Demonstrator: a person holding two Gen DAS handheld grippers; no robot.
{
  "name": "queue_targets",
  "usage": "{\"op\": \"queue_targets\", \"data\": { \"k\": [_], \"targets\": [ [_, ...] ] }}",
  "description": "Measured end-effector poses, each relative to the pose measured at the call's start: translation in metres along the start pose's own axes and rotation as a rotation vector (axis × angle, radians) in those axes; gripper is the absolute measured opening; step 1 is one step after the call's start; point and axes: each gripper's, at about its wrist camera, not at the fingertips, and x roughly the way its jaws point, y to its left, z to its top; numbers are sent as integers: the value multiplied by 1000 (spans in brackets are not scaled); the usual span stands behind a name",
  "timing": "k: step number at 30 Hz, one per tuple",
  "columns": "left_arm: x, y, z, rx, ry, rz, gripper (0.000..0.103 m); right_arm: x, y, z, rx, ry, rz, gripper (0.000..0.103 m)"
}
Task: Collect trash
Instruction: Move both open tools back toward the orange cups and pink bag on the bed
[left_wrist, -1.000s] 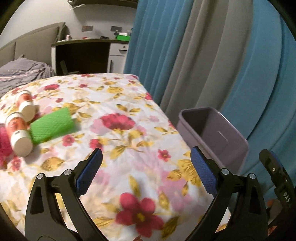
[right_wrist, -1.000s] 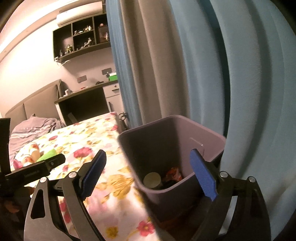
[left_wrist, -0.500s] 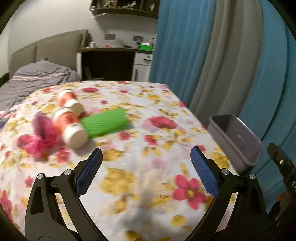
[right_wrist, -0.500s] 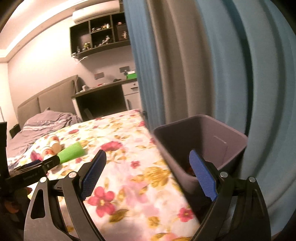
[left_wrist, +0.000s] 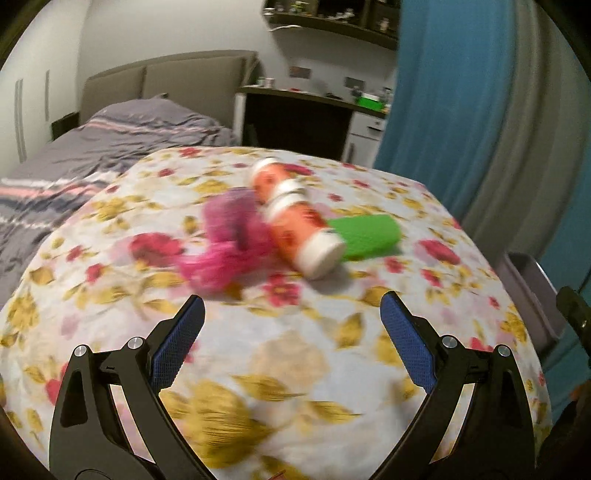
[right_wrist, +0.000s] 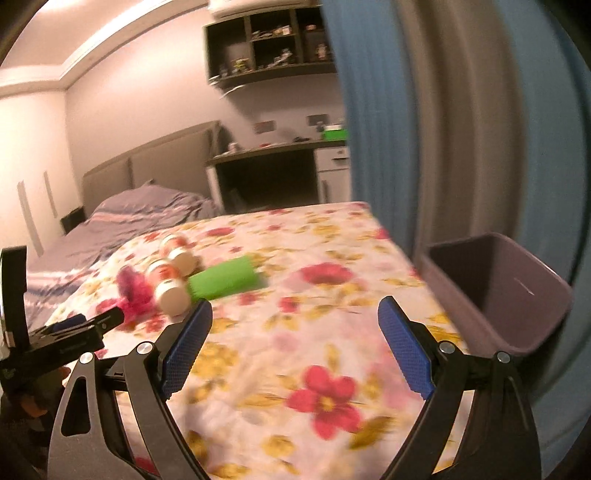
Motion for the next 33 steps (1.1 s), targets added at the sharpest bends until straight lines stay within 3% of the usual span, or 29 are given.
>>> {"op": "queue_targets", "data": {
  "k": [8,17,25,33],
  "targets": [
    [-4,69,11,-82,-28,106,94,47,65,6,-85,65,129,88],
    [4,124,23,-158,-39,179,94,110,127,4,-189,137,185,88],
    [16,147,29,-181,-31,176,94,159,157,-1,-240,206,197,79],
    [24,147,31,-164,-19,127,94,179,165,-2,-256,255,219,74]
  ]
}}
